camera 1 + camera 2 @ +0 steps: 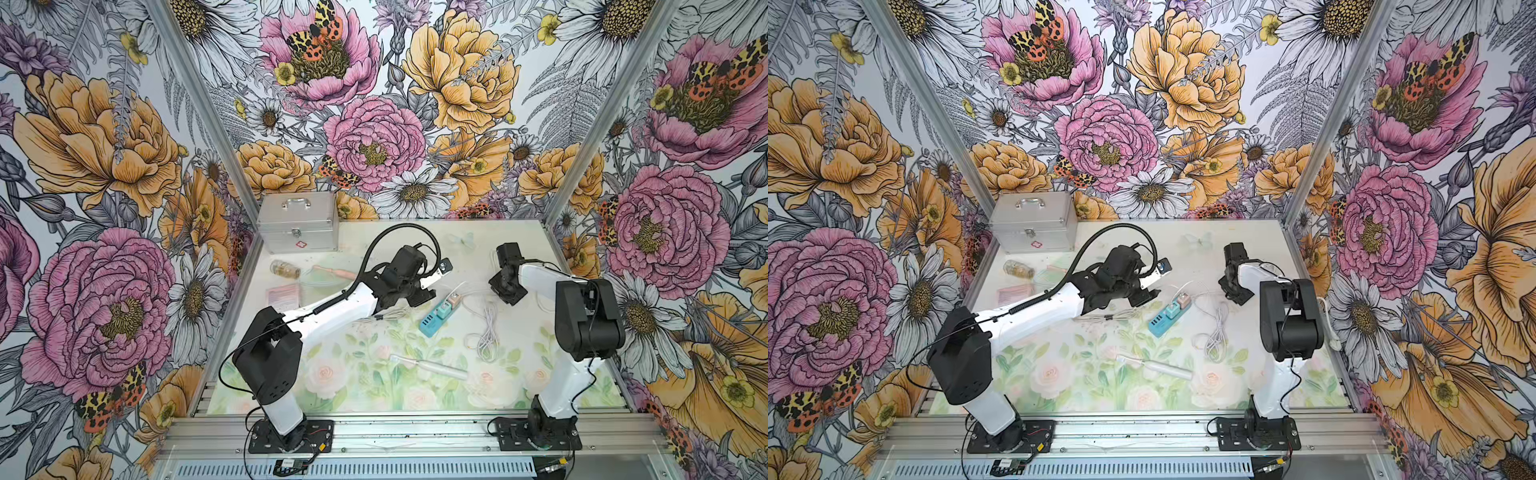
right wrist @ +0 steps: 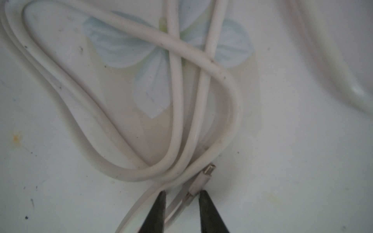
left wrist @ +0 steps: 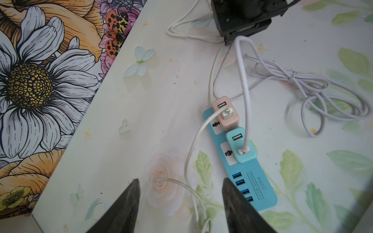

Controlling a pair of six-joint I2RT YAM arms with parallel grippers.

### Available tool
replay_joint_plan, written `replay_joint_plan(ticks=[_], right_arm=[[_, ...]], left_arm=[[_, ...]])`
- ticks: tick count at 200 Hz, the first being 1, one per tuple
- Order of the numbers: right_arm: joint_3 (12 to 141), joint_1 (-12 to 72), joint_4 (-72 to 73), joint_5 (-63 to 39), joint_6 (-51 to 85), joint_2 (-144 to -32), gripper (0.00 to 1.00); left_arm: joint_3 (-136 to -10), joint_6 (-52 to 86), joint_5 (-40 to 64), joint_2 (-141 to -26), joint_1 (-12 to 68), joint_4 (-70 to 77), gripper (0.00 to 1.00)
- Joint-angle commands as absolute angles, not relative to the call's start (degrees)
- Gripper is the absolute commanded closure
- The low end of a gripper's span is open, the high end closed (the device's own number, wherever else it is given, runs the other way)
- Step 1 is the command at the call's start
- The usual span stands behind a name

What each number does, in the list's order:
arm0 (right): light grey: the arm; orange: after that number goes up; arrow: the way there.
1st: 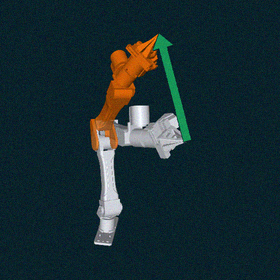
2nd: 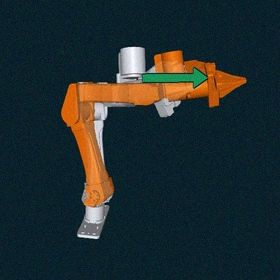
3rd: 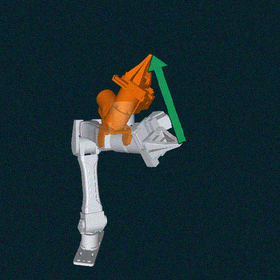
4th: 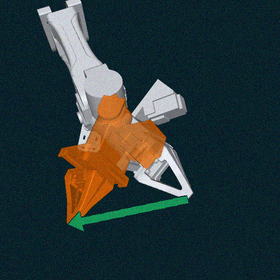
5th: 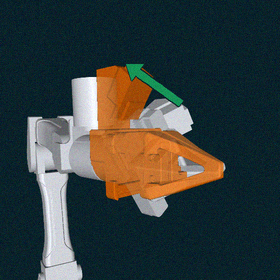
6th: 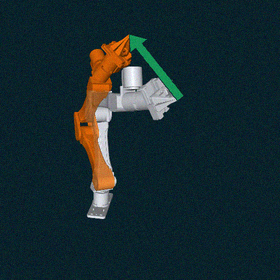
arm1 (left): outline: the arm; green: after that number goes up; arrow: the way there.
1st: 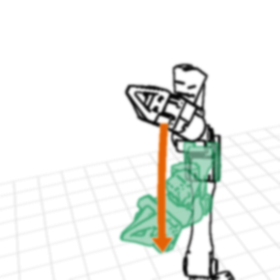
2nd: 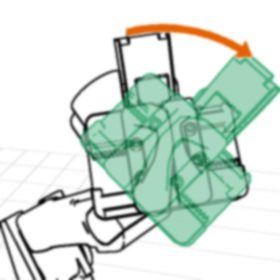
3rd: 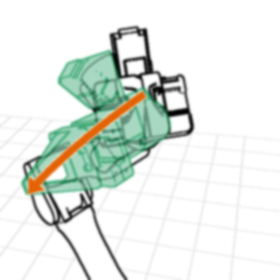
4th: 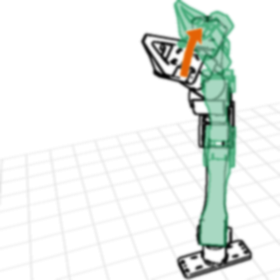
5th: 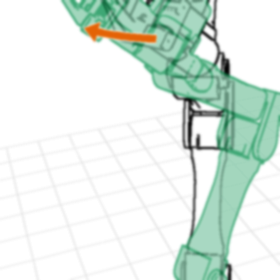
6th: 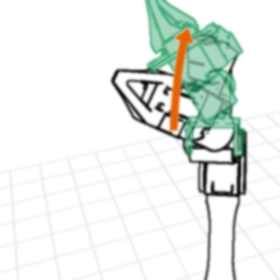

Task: Charge the electric toothbrush
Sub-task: Pick up the charging cable from the center of the board.

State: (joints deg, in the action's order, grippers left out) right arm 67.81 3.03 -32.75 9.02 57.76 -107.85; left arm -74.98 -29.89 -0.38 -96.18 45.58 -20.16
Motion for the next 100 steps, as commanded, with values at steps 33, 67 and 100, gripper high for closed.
replay_joint_plan(ticks=[33,67,100], right_arm=[[71.01,4.65,-41.29,10.35,51.77,-111.51,0.8],[71.6,4.74,-43.54,9.3,50.19,-112.07,0.88],[69.01,4.59,-43.42,8.61,51.1,-109.48,0.95]], left_arm=[[-71.77,-27.26,0.8,-90.08,43.67,-18.91,0.35],[-70.11,-26.28,1.36,-88.04,42.39,-18.19,0.35],[-68.76,-24.54,1.51,-86.43,41.74,-17.61,0.34]])
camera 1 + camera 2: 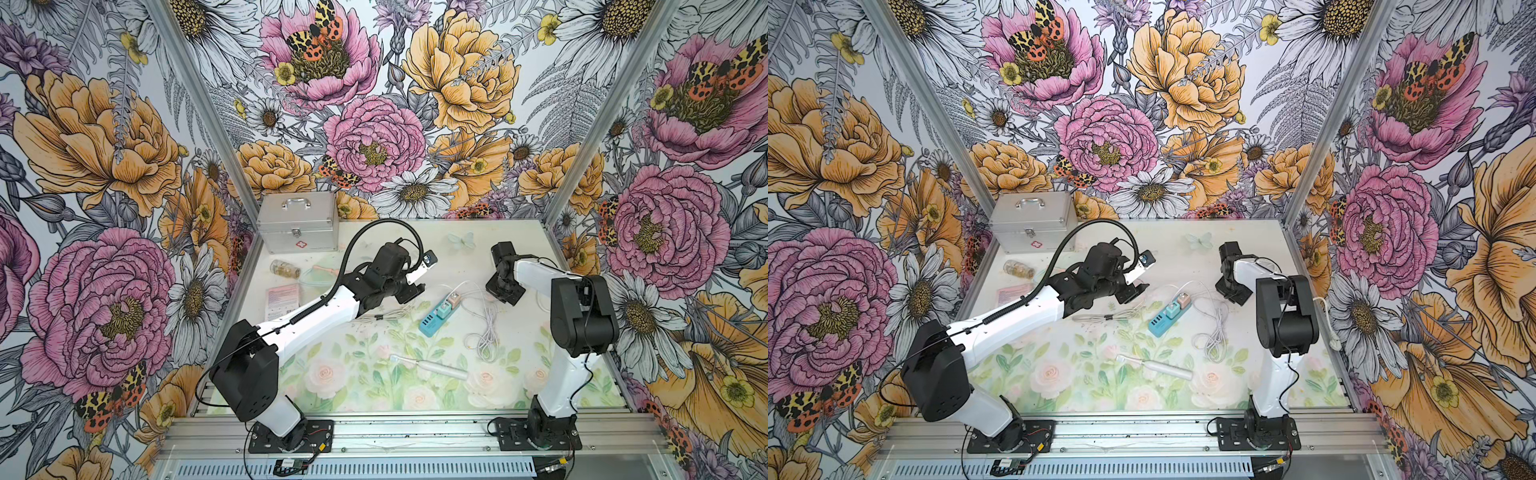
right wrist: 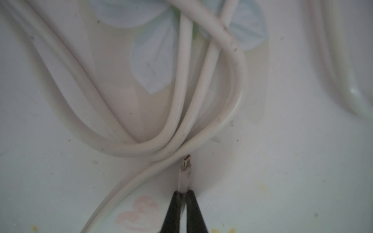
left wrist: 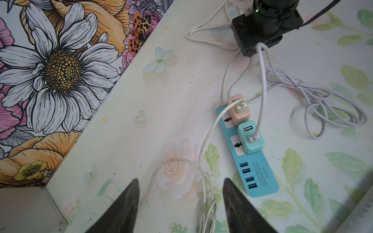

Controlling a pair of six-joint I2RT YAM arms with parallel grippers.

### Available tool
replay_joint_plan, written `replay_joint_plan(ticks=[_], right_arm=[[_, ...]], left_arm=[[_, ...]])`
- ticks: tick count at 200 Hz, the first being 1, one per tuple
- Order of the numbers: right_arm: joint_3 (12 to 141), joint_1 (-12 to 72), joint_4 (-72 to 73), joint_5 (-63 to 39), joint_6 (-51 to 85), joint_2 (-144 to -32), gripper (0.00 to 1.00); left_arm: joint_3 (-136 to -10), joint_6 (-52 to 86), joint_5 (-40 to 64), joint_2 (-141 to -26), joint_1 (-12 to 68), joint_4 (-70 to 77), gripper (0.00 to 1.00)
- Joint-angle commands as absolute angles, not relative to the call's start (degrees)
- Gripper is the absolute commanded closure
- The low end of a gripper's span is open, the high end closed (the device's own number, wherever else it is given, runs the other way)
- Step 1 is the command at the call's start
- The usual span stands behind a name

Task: Charge the electric toothbrush
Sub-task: Pick up the charging cable from the center of the board.

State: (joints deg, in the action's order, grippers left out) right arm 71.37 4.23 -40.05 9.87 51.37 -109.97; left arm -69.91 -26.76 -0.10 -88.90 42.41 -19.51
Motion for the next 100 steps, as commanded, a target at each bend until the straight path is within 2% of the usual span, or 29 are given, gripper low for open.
replay_joint_plan(ticks=[1,33,100], right_arm=[[68.96,4.63,-43.42,8.61,51.17,-109.45,0.95],[69.02,4.74,-41.73,11.07,51.67,-104.35,1.0],[69.6,4.09,-38.51,18.91,45.98,-87.58,1.0]], left_arm=[[-68.7,-24.45,1.46,-86.46,41.79,-17.55,0.34],[-69.13,-19.94,1.16,-85.9,41.53,-16.84,0.34],[-71.12,-3.51,0.21,-82.4,41.22,-15.21,0.3]])
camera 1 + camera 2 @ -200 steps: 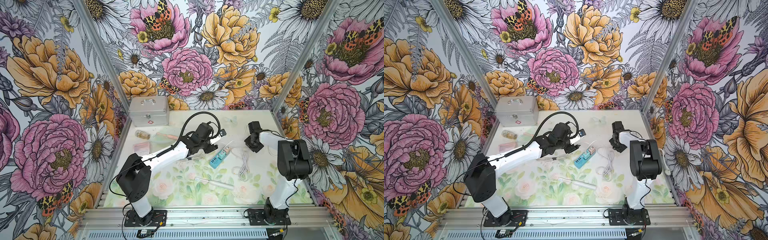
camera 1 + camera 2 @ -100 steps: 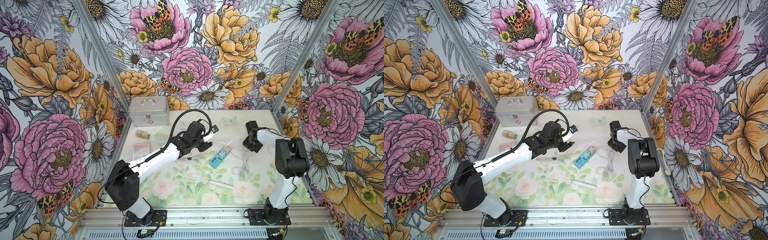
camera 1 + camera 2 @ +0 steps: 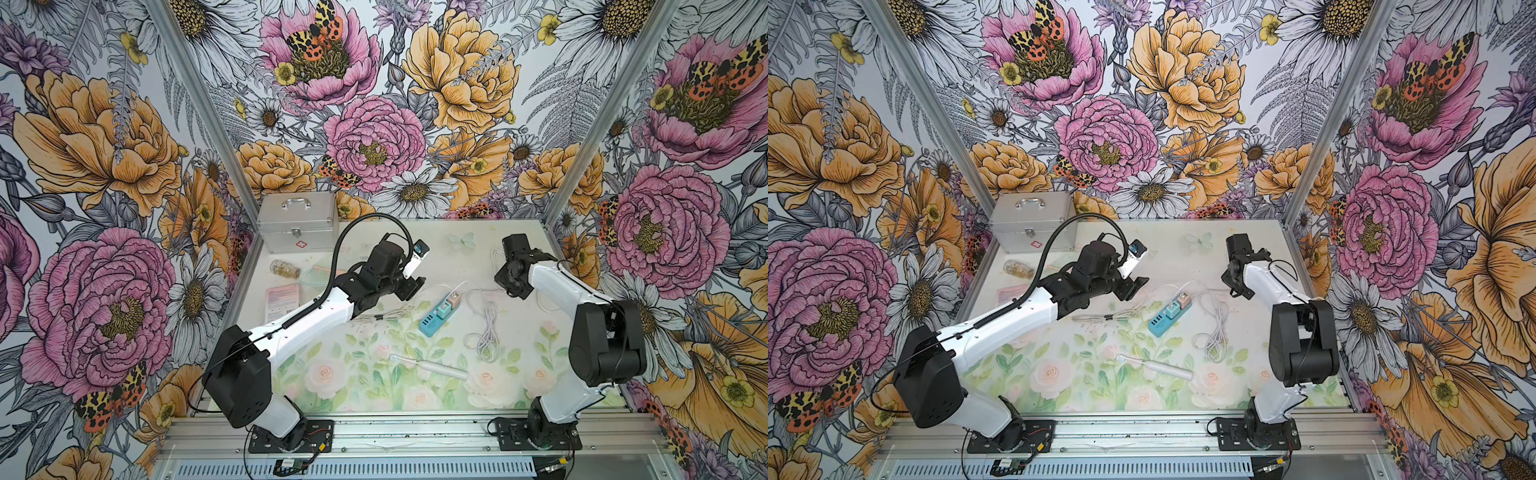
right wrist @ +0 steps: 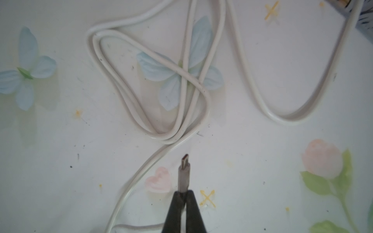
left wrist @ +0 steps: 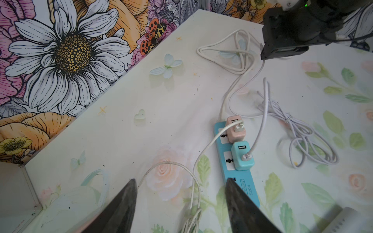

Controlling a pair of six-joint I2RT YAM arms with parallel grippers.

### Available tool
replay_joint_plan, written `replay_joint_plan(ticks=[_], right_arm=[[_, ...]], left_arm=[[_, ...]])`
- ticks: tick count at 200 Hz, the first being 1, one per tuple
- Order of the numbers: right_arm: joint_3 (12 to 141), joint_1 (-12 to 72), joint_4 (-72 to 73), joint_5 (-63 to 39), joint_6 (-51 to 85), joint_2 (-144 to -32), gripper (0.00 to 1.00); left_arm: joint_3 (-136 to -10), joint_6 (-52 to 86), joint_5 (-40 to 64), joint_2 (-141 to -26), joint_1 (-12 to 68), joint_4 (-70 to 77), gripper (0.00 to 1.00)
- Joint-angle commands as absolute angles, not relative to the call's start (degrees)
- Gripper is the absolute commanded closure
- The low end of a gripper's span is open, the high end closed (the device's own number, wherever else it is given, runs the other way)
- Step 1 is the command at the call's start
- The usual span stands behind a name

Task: Charge the electric toothbrush
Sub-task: Pick up the charging cable from the center of the board.

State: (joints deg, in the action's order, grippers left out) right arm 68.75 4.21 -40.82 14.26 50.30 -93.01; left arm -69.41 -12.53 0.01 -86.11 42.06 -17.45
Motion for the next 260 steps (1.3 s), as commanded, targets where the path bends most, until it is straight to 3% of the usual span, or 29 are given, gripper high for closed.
replay_joint_plan(ticks=[1,37,65,78,116,174,260], right_arm=[[69.65,4.11,-38.28,18.86,45.58,-87.39,1.0],[72.0,4.31,-32.1,10.32,34.12,-78.84,1.0],[73.85,4.02,-30.17,-6.04,25.57,-74.14,1.0],[74.39,3.95,-30.32,-12.47,23.38,-72.24,1.0],[74.11,3.87,-29.53,-28.55,23.57,-68.48,1.0],[71.31,3.77,-29.36,-33.91,24.96,-64.67,1.0],[69.27,2.81,-28.96,-31.63,24.96,-64.08,1.0]], left_arm=[[-71.15,-3.16,0.23,-82.33,41.22,-15.21,0.3],[-74.41,4.39,7.99,-82.79,42.33,-14.68,0.3],[-79.08,1.35,6.67,-87.01,48.08,-14.27,0.31],[-81.86,3.01,11.36,-90.0,48.52,-12.96,0.33],[-82.36,6.35,20.48,-96.5,49.72,2.87,0.4],[-88.64,8.56,22.08,-107.68,51.06,12.97,0.52],[-87.01,9.34,22.6,-108.54,51.82,18.81,0.9]])
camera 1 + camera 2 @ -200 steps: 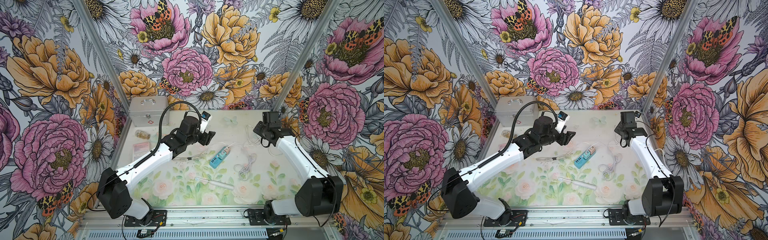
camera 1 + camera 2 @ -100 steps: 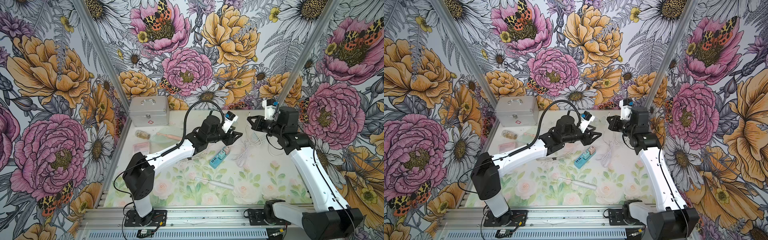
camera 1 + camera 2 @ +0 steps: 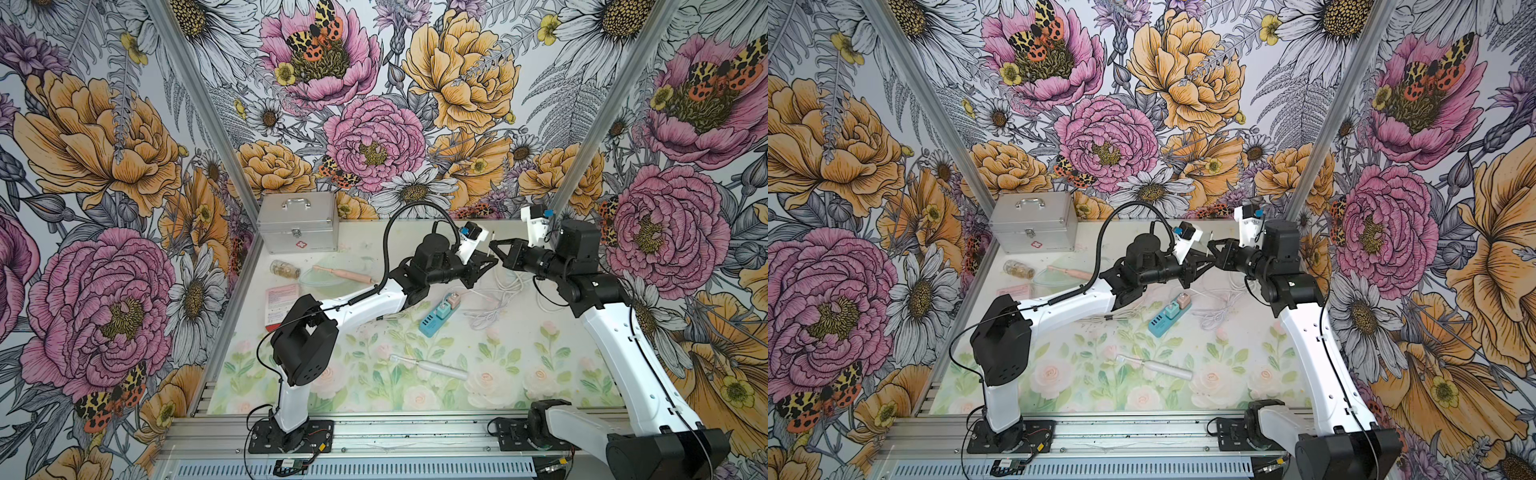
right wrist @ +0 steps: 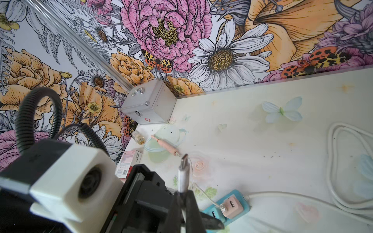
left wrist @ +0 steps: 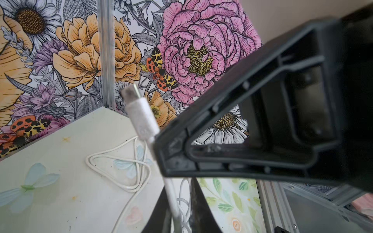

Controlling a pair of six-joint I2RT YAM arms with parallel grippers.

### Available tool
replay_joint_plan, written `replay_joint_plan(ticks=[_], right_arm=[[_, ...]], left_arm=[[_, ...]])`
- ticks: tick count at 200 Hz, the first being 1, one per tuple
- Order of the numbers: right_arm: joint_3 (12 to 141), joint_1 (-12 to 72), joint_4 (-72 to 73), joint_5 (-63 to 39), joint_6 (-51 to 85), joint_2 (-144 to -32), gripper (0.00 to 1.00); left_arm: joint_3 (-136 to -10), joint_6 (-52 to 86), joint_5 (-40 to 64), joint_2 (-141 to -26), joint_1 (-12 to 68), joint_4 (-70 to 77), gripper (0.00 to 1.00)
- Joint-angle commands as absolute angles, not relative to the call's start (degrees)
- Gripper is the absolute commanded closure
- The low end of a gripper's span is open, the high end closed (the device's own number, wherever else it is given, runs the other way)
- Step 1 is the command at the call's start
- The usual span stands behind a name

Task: Charge the electric toothbrush
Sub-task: Pick up the charging cable from the center of the board.

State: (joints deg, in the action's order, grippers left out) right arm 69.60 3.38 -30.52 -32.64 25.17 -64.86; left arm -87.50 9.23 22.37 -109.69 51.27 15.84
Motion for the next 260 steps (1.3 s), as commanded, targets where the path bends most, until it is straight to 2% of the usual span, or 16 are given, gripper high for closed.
replay_joint_plan(ticks=[1,26,55,90,116,144,161,210,260], right_arm=[[69.26,2.81,-28.9,-31.68,25.0,-64.07,1.0],[69.43,2.81,-28.65,-32.2,25.22,-63.78,1.0],[69.15,2.99,-28.74,-28.77,25.84,-62.67,0.98],[69.52,4.57,-28.83,-26.07,27.63,-62.95,0.78],[69.61,5.48,-28.82,-23.49,28.25,-62.95,0.71],[69.32,6.06,-29.1,-20.56,28.23,-63.04,0.72],[69.08,6.41,-28.83,-19.66,28.31,-62.93,0.79],[69.71,7.29,-28.67,-18.31,28.08,-62.39,0.78],[70.18,7.84,-27.95,-18.03,28.68,-62.97,0.96]], left_arm=[[-87.06,9.42,22.46,-108.5,51.75,18.81,0.9],[-87.19,10.07,19.91,-108.54,51.92,18.8,1.0],[-87.48,8.76,15.53,-108.5,52.73,17.51,1.0],[-89.39,5.75,11.67,-108.63,53.79,13.23,1.0],[-90.72,5.36,10.65,-109.06,54.12,11.78,1.0],[-91.04,5.19,10.23,-109.16,54.38,11.52,1.0],[-91.05,5.02,10.15,-109.16,54.5,11.35,1.0],[-91.44,4.92,9.66,-109.5,54.59,10.72,1.0],[-92.46,4.74,9.44,-110.21,54.83,9.93,1.0]])
